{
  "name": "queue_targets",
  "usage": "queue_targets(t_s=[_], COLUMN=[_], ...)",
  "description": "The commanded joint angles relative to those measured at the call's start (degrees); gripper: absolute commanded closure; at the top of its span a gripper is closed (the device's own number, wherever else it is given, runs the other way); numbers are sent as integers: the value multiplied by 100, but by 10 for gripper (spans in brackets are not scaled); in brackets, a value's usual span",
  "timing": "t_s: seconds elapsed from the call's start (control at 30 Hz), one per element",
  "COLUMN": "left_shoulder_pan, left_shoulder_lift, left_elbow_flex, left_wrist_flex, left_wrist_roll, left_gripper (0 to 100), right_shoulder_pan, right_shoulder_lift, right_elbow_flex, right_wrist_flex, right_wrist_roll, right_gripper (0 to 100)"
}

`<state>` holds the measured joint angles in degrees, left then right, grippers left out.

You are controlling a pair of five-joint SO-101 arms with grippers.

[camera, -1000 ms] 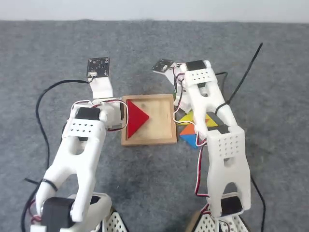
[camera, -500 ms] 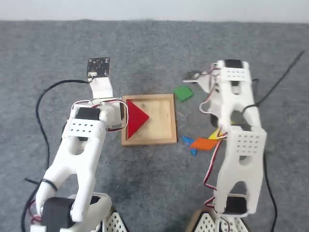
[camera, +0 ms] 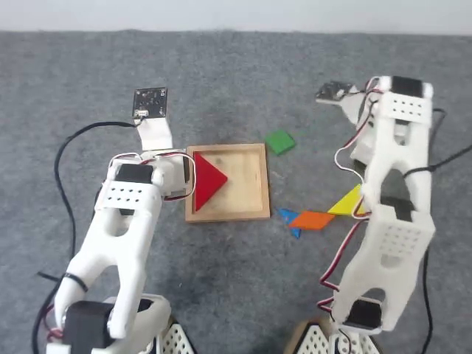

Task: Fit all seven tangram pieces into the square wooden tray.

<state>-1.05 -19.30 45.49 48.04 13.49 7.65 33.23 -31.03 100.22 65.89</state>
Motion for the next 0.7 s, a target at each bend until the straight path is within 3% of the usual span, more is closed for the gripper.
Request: queue_targets(t_s=[0.0, 0.17, 0.67], left_shoulder_pan=[-26, -26, -26], left_shoulder_lift=[-70, -53, -88], left_elbow_flex=[-330, -330, -330], left_wrist_flex=[0, 0, -9], left_wrist_roll=[-62, -62, -70], left_gripper=[985, 985, 985], right_shoulder_pan=[136, 251, 620], right_shoulder_lift=[-523, -523, -514], right_elbow_flex=[554, 1574, 3156], right_wrist_flex=[171, 31, -1859], right_wrist_roll=[1187, 3253, 3323], right_gripper=[707, 555, 527])
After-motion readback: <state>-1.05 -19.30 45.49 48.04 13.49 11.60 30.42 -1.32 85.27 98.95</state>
